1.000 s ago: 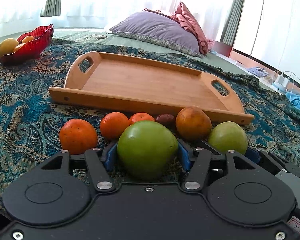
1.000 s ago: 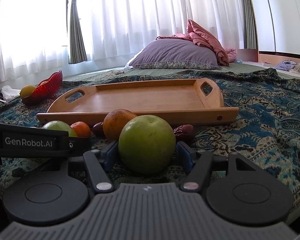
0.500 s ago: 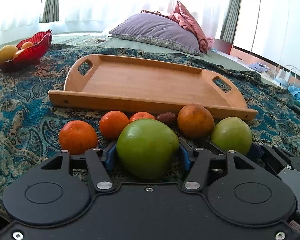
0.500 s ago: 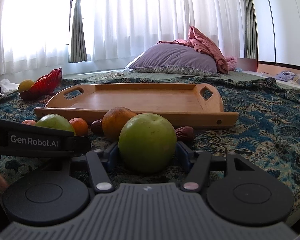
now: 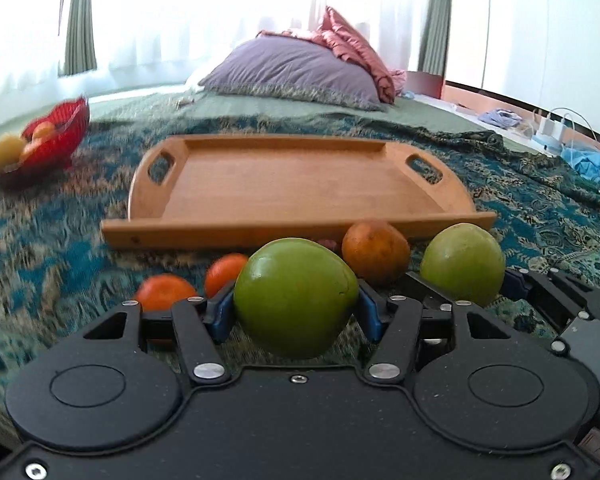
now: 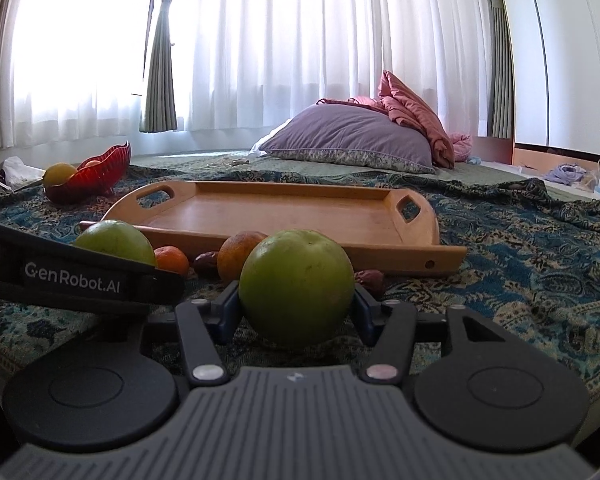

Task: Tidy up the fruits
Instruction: 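Close the left gripper on its green apple while the right gripper closes on the other, then carry both held green apples over the wooden tray with both tools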

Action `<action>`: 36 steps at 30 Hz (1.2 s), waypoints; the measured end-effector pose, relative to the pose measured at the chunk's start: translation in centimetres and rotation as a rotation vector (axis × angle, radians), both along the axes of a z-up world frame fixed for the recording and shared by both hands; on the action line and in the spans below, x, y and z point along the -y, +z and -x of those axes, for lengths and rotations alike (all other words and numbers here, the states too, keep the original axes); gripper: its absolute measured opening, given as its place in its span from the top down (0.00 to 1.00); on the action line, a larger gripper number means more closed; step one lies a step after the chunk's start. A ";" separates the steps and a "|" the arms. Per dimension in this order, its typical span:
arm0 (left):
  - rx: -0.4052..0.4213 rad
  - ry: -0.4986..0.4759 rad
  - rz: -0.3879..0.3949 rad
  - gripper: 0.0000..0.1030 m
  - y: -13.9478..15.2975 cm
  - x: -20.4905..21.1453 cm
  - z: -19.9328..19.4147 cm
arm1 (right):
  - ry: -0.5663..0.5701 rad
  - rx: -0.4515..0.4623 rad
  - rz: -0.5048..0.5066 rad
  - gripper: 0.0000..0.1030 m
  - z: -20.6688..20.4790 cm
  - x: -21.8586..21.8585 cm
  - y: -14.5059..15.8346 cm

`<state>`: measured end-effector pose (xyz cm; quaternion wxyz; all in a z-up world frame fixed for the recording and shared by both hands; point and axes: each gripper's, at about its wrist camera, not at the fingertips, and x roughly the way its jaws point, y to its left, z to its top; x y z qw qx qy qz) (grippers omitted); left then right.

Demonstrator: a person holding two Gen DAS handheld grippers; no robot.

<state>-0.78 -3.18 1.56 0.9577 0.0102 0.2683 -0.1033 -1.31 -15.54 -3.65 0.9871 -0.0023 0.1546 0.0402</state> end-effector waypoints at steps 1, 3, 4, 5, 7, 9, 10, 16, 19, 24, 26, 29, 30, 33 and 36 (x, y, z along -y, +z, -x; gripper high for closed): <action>0.011 -0.003 -0.008 0.45 0.3 0.0 -0.1 | -0.002 0.003 -0.003 0.43 0.0 0.1 0.2; 0.030 0.000 -0.013 0.45 1.1 -0.3 -0.5 | -0.012 0.008 -0.014 0.43 -0.1 0.3 0.8; 0.037 0.004 -0.014 0.45 1.5 -0.4 -0.7 | -0.018 0.011 -0.024 0.43 -0.2 0.5 1.2; 0.045 0.011 -0.016 0.45 1.8 -0.6 -1.0 | -0.022 0.015 -0.031 0.43 -0.4 0.7 1.5; 0.064 0.020 -0.028 0.45 2.4 -0.8 -1.6 | -0.034 0.024 -0.040 0.43 -0.8 1.0 2.1; 0.077 0.026 -0.034 0.45 3.0 -1.0 -2.2 | -0.040 0.028 -0.039 0.43 -1.3 1.3 2.8; 0.079 0.029 -0.033 0.45 3.2 -1.2 -2.6 | -0.041 0.027 -0.038 0.43 -1.6 1.4 3.0; 0.066 0.047 -0.017 0.45 4.5 -2.2 -5.9 | -0.033 -0.012 -0.031 0.43 -4.5 2.2 4.5; 0.052 0.053 -0.008 0.45 4.9 -2.5 -7.7 | -0.022 -0.044 -0.029 0.43 -6.7 2.6 5.2; 0.023 0.071 -0.001 0.45 5.0 -3.0 -10.7 | -0.023 -0.070 -0.013 0.43 -10.0 2.9 6.2; 0.014 0.072 0.000 0.45 4.9 -3.1 -11.7 | -0.021 -0.088 -0.018 0.43 -11.3 3.1 6.5; -0.013 0.073 0.002 0.45 4.8 -3.3 -13.4 | -0.016 -0.123 -0.029 0.43 -13.2 3.4 6.7; -0.019 0.073 0.002 0.45 4.7 -3.3 -14.0 | -0.015 -0.137 -0.033 0.43 -13.9 3.5 6.7; -0.031 0.079 -0.014 0.45 4.4 -3.3 -15.5 | -0.020 -0.176 -0.038 0.43 -15.7 3.9 6.7; -0.054 0.084 -0.029 0.45 3.8 -3.1 -16.9 | -0.026 -0.215 -0.037 0.43 -17.3 4.2 6.3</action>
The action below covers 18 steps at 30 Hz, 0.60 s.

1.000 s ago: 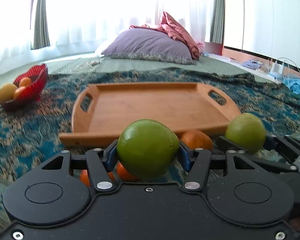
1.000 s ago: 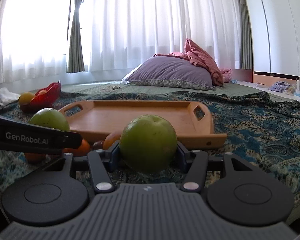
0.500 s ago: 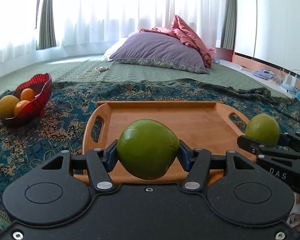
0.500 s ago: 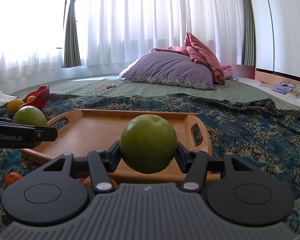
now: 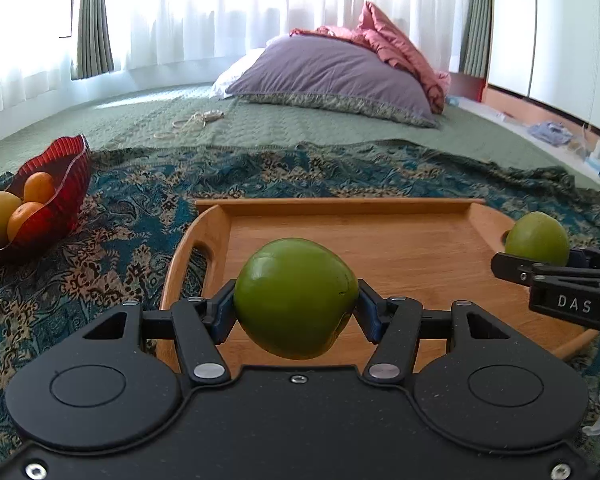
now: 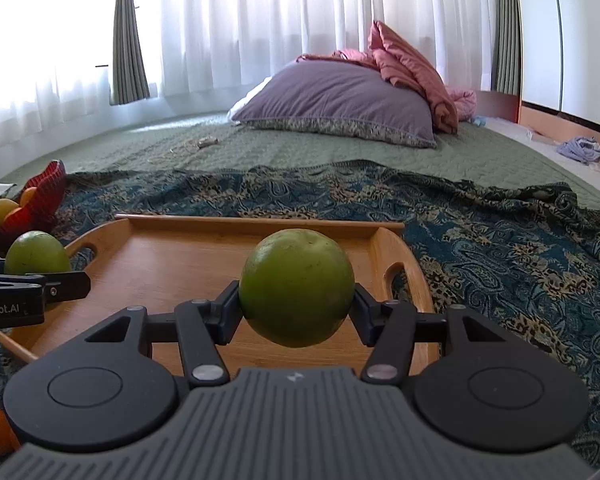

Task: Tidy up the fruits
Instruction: 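Carry both held green apples over the wooden tray with both tools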

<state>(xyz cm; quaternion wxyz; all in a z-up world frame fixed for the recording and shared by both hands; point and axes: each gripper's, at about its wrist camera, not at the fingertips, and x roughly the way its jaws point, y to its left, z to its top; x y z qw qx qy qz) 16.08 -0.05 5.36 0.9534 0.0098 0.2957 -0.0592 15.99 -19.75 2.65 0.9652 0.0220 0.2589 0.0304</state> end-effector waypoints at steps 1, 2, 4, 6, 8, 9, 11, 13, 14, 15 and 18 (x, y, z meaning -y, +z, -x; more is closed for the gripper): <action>-0.013 0.004 0.003 0.45 -0.3 0.0 -0.5 | -0.003 -0.013 -0.003 0.43 -0.4 0.1 -0.2; -0.026 0.008 0.009 0.45 -0.5 -0.1 -0.9 | -0.008 -0.028 -0.009 0.43 -0.8 0.3 -0.4; -0.047 0.016 0.018 0.45 -0.9 -0.2 -1.6 | -0.014 -0.054 -0.019 0.43 -1.5 0.5 -0.9; -0.058 0.019 0.014 0.45 -1.3 -0.2 -2.0 | -0.018 -0.071 -0.015 0.43 -2.1 0.5 -1.3; -0.058 0.014 0.003 0.45 -1.6 0.0 -2.3 | -0.018 -0.083 -0.005 0.43 -2.4 0.5 -1.5; -0.057 0.009 -0.001 0.45 -1.7 0.1 -2.4 | -0.016 -0.090 -0.003 0.43 -2.6 0.5 -1.7; -0.062 0.004 -0.001 0.45 -2.0 0.3 -2.8 | -0.006 -0.107 -0.005 0.43 -3.1 0.5 -1.9; -0.069 0.001 0.003 0.45 -2.1 0.3 -3.2 | 0.003 -0.128 -0.009 0.43 -3.7 0.5 -2.1; -0.070 0.002 0.002 0.45 -2.1 0.4 -3.4 | 0.005 -0.138 -0.006 0.43 -4.0 0.4 -2.1; -0.069 0.003 -0.001 0.45 -2.0 0.5 -3.5 | 0.008 -0.145 0.001 0.43 -4.3 0.3 -2.1; -0.064 0.008 -0.003 0.45 -1.9 0.5 -3.9 | 0.016 -0.154 0.006 0.43 -4.8 0.1 -2.1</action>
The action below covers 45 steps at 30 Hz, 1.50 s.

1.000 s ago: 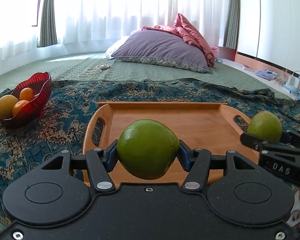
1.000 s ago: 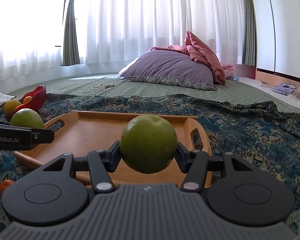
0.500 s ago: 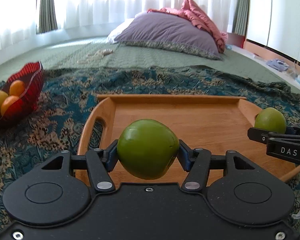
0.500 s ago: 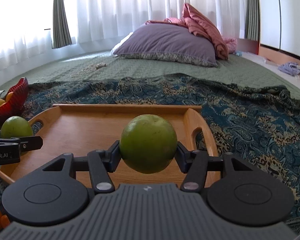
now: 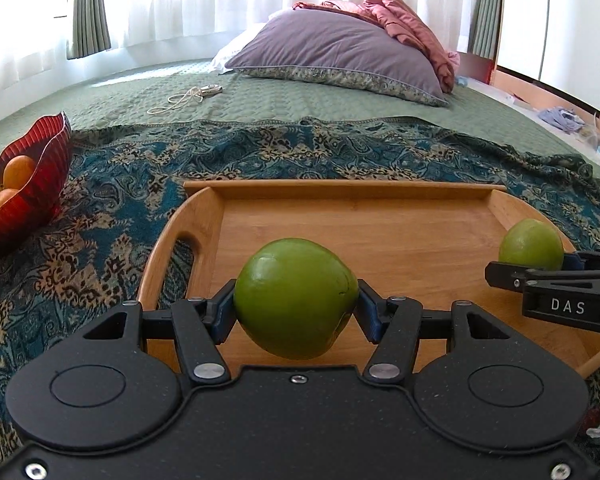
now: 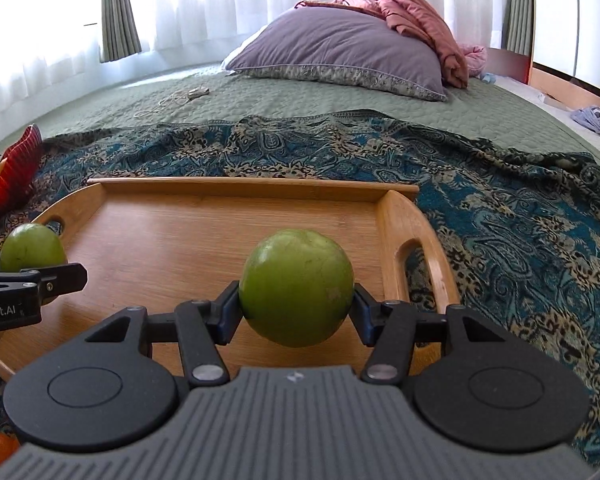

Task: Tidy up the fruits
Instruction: 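Carry both held green apples over the wooden tray with both tools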

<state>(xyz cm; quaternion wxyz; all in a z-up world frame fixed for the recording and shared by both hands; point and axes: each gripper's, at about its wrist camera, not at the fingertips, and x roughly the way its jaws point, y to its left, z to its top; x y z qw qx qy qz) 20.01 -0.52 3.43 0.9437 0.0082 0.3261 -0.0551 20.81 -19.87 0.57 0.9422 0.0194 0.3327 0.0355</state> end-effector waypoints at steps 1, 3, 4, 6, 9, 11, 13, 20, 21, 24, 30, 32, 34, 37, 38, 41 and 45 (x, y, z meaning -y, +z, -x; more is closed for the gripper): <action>0.000 0.003 0.003 0.45 0.0 -0.1 -0.1 | 0.002 -0.003 -0.004 0.43 -0.1 0.0 0.0; -0.004 0.010 0.010 0.45 0.1 -0.2 -0.4 | 0.006 -0.013 -0.008 0.43 -0.3 -0.1 0.0; -0.007 0.013 0.012 0.45 0.1 -0.2 -0.5 | 0.006 -0.017 -0.005 0.43 -0.5 -0.2 -0.1; -0.010 0.015 0.008 0.45 0.0 -0.2 -0.6 | 0.005 -0.022 0.001 0.43 -0.6 -0.3 -0.2; -0.011 0.011 -0.004 0.45 -0.2 -0.1 -0.6 | 0.005 -0.024 -0.005 0.43 -0.7 -0.3 -0.2; -0.015 0.009 -0.007 0.45 -0.4 0.0 -0.6 | 0.007 -0.027 -0.002 0.43 -0.8 -0.4 -0.3; -0.021 0.006 -0.016 0.45 -0.6 0.2 -0.6 | 0.009 -0.031 0.001 0.43 -0.8 -0.5 -0.3; -0.028 0.012 -0.019 0.45 -1.0 0.3 -0.6 | 0.014 -0.038 0.013 0.42 -0.9 -0.8 -0.3; -0.029 0.014 -0.022 0.45 -1.1 0.3 -0.6 | 0.014 -0.038 0.014 0.42 -0.9 -0.8 -0.3; -0.035 0.019 -0.022 0.45 -1.3 0.2 -0.7 | 0.010 -0.039 0.013 0.42 -0.8 -0.8 -0.3; -0.043 0.024 -0.015 0.45 -1.5 0.1 -0.8 | 0.006 -0.038 0.017 0.42 -0.7 -0.9 -0.3; -0.043 0.024 -0.015 0.45 -1.5 0.1 -0.8 | 0.006 -0.039 0.018 0.42 -0.7 -0.9 -0.3; -0.043 0.023 -0.014 0.45 -1.6 0.1 -0.8 | 0.008 -0.039 0.019 0.42 -0.7 -0.9 -0.3; -0.043 0.021 -0.018 0.45 -1.6 0.1 -0.7 | 0.008 -0.040 0.020 0.42 -0.6 -0.9 -0.3; -0.044 0.020 -0.019 0.45 -1.6 0.1 -0.7 | 0.008 -0.039 0.020 0.42 -0.6 -0.9 -0.3; -0.046 0.017 -0.017 0.44 -1.6 0.1 -0.7 | 0.004 -0.037 0.019 0.42 -0.5 -0.9 -0.4; -0.047 0.013 -0.020 0.44 -1.5 0.2 -0.7 | 0.003 -0.038 0.022 0.41 -0.4 -0.9 -0.3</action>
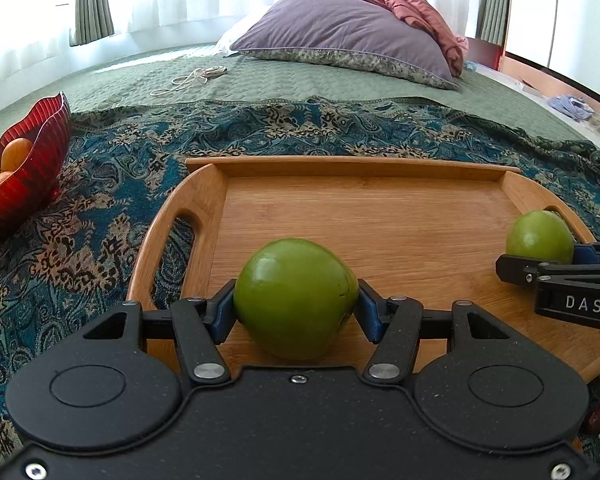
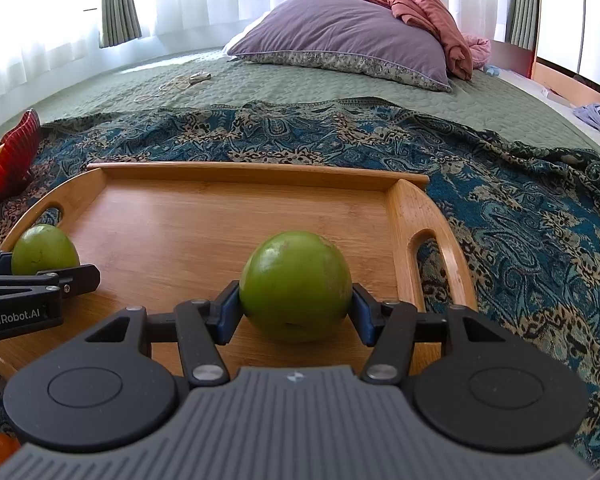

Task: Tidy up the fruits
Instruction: 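Carry both held green apples over the wooden tray with both tools, then open both grippers to set the green apples on the tray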

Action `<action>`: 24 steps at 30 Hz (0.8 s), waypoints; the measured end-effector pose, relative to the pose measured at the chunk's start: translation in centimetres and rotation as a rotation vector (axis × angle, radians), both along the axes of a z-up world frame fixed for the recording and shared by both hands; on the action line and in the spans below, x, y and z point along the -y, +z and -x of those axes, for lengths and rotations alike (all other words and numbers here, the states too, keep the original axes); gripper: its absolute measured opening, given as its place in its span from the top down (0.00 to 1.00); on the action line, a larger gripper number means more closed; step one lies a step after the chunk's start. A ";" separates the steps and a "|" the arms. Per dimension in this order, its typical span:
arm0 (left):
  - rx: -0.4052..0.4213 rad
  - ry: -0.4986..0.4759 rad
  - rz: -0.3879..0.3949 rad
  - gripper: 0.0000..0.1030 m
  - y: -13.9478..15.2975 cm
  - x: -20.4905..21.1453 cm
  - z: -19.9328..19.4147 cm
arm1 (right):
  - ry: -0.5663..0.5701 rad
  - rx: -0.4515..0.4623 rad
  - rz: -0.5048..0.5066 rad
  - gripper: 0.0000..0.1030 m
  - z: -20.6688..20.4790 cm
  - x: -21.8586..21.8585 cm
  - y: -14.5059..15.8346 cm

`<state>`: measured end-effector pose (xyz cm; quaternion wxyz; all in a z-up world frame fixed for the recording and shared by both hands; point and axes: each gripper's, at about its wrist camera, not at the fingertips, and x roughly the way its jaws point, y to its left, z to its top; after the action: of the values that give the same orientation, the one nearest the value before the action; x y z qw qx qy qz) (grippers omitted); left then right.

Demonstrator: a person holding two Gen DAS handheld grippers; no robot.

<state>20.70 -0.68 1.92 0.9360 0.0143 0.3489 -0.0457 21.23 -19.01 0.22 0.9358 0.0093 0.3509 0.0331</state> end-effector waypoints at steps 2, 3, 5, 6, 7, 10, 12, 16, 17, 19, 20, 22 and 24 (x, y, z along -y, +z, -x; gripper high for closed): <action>0.010 0.000 -0.013 0.44 0.1 0.1 0.2 | -0.003 0.003 0.002 0.40 0.1 0.0 0.1; 0.015 -0.001 -0.020 0.44 0.1 0.1 0.3 | -0.005 0.005 0.001 0.40 0.2 0.1 0.2; 0.022 -0.003 -0.023 0.44 0.2 0.1 0.5 | -0.010 0.011 -0.001 0.40 0.3 0.3 0.3; 0.023 -0.005 -0.021 0.43 0.3 0.0 0.6 | -0.013 0.017 0.001 0.40 0.4 0.4 0.4; 0.022 -0.007 -0.019 0.42 0.3 0.0 0.7 | -0.017 0.024 0.005 0.39 0.6 0.4 0.4; 0.017 -0.005 -0.017 0.38 0.3 -0.2 1.1 | -0.022 0.046 0.024 0.31 1.1 0.7 0.7; 0.022 -0.006 -0.021 0.34 0.5 -0.2 1.4 | -0.019 0.052 0.032 0.31 1.4 0.9 0.8; 0.064 -0.016 -0.032 0.23 1.2 -0.2 2.3 | -0.008 0.065 0.059 0.30 2.1 1.2 1.0; 0.068 -0.022 -0.035 0.22 1.4 -0.1 2.4 | -0.007 0.068 0.066 0.29 2.3 1.3 1.1; 0.069 -0.032 -0.034 0.19 1.7 -0.2 2.7 | -0.001 0.074 0.068 0.28 2.6 1.4 1.2; 0.070 -0.035 -0.030 0.19 1.8 -0.2 2.9 | 0.001 0.077 0.067 0.27 2.8 1.6 1.3; 0.072 -0.038 -0.025 0.19 2.0 -0.3 3.3 | 0.006 0.080 0.065 0.26 3.2 1.8 1.4; 0.076 -0.038 -0.023 0.18 2.2 -0.4 3.8 | 0.008 0.082 0.065 0.26 3.5 1.9 1.4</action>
<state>16.89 -0.29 4.13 0.9473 0.0334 0.3132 -0.0590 17.73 -20.90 1.66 0.9491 -0.0238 0.3132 0.0256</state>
